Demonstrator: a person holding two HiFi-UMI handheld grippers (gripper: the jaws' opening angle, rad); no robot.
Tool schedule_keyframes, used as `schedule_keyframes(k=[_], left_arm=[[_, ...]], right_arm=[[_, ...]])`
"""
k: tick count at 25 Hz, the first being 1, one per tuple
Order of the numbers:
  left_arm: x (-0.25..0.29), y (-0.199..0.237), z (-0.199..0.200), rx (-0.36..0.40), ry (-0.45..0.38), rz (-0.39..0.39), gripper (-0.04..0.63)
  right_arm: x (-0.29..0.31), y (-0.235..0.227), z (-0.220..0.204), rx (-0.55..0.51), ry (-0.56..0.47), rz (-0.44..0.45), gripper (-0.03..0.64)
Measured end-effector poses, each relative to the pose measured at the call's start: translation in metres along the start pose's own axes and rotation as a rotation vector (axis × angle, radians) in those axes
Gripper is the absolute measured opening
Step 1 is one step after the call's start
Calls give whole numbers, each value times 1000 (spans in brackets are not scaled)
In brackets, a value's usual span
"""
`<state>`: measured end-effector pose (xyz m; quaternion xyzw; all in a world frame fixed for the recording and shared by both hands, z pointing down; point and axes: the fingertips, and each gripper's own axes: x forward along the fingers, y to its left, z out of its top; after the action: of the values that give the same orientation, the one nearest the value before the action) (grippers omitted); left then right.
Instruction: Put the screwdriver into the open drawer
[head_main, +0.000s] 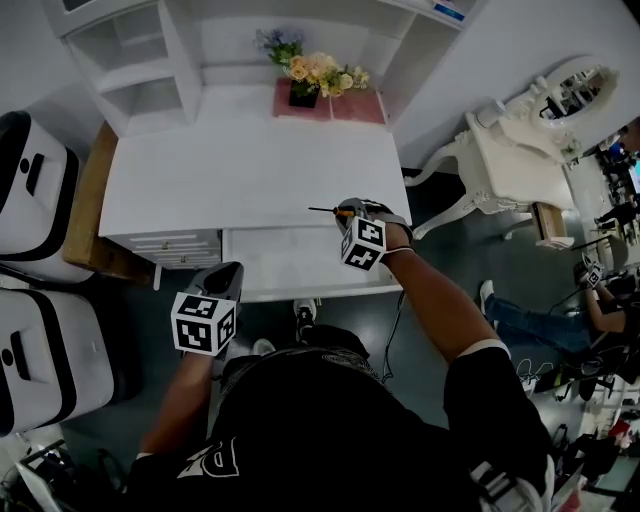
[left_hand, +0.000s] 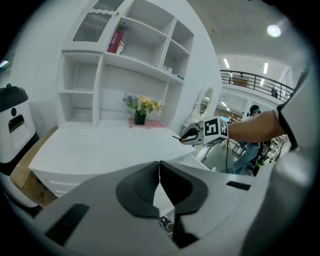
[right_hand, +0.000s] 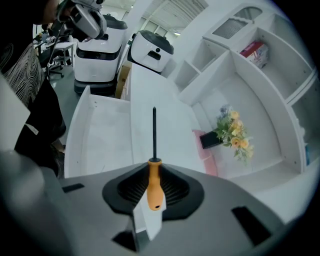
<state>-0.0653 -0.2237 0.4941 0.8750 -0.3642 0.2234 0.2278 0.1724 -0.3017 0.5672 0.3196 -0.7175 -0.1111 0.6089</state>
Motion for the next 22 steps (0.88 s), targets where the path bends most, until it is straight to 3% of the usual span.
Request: schedule_keyframes(k=[11, 22], left_arm=[[7, 2, 3, 7, 4, -23, 15], [17, -4, 0, 10, 26, -40, 15]], right_arm=[[-15, 32, -6, 292, -44, 61, 77], [-6, 60, -18, 871, -143, 176, 77]])
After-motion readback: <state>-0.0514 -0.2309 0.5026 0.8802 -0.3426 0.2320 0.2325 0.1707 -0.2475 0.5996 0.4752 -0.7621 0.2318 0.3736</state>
